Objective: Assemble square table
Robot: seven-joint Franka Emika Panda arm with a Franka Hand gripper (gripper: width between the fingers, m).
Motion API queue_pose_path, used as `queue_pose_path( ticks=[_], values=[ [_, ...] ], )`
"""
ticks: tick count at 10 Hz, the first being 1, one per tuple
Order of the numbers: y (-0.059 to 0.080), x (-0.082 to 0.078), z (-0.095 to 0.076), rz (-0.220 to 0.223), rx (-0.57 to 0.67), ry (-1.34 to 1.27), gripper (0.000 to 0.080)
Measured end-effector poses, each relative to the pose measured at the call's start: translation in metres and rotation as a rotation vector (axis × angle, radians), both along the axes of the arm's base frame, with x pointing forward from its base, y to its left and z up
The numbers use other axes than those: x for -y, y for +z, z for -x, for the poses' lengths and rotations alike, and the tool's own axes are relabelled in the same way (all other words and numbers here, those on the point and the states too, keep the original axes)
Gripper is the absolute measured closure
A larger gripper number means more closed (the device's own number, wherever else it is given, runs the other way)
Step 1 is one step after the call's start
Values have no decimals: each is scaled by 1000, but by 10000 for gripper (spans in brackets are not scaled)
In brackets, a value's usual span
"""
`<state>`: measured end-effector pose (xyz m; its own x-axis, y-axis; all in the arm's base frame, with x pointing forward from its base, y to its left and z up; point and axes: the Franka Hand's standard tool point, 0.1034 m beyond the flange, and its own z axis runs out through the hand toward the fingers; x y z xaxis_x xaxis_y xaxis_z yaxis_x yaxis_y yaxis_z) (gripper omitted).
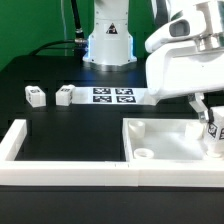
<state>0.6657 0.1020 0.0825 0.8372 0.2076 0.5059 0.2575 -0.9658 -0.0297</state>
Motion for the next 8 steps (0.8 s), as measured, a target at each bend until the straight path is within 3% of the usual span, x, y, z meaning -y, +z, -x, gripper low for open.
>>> queue_pose_path(
  ticks=[6,7,8],
  values=[
    [-1,0,2,4,31,-6,494],
    [-1,0,2,4,31,-6,295],
    [-1,0,2,4,31,-6,295]
  ],
)
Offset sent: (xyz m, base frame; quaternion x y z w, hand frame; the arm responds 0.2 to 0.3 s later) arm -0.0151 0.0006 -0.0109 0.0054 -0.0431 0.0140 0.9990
